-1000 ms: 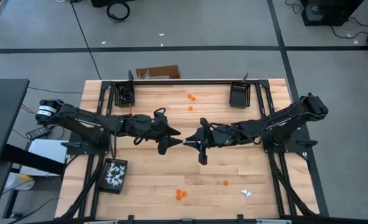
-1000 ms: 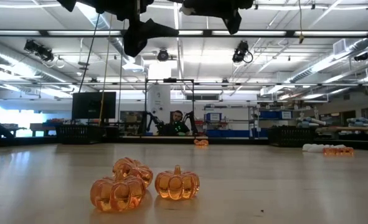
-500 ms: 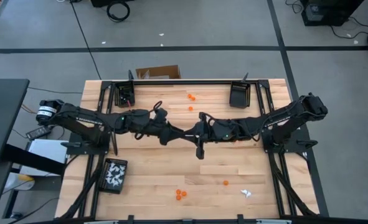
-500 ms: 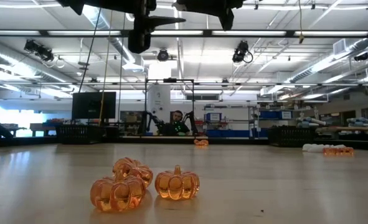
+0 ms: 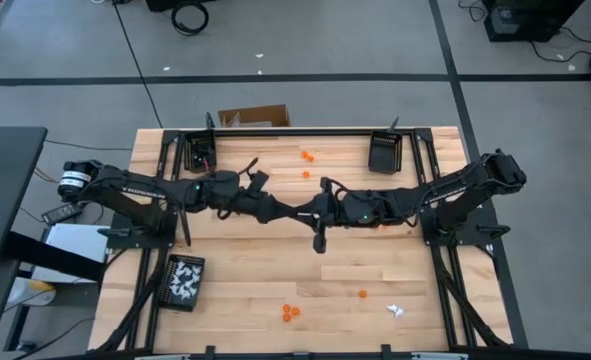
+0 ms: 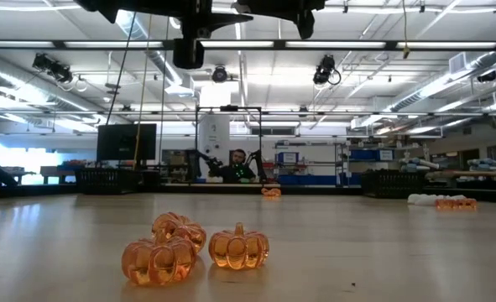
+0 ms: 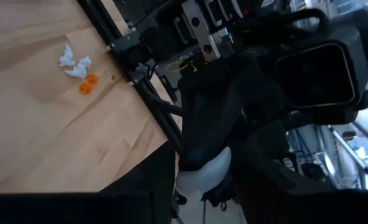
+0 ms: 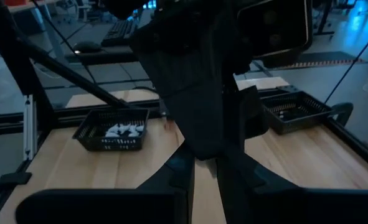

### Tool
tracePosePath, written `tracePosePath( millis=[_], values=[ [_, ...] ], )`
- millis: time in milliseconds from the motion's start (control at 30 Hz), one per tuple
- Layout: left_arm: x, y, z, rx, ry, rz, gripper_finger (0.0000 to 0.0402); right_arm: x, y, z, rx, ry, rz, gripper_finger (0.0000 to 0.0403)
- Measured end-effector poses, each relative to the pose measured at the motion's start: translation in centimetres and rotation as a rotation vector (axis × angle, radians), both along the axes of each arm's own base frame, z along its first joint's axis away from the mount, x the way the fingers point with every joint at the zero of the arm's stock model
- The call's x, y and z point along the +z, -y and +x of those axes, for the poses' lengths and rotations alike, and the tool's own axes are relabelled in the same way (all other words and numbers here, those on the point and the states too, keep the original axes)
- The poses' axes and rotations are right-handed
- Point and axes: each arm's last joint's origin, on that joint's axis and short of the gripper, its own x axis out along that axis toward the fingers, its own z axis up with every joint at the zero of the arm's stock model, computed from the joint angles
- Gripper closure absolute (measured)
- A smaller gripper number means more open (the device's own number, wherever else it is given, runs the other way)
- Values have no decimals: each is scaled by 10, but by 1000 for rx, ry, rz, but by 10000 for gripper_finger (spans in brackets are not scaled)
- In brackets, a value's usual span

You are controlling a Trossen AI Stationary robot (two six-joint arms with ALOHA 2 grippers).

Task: Sort Halloween decoration
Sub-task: Put the white ghost toy into the bottom black basket

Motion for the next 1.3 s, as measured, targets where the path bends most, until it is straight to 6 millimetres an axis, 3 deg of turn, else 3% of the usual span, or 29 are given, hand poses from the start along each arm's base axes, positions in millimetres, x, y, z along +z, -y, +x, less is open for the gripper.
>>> tracePosePath(
  millis=[567, 867, 1300],
  values=[
    [3, -5, 0, 3, 24, -73, 247, 2, 8, 1, -74, 21, -33, 345],
    [4, -11, 1, 13, 36, -87, 275, 4, 9, 1, -125, 38, -32, 341],
    [8, -29, 0, 49, 72, -104, 283, 4, 12, 0, -226, 61, 26, 233]
  ],
)
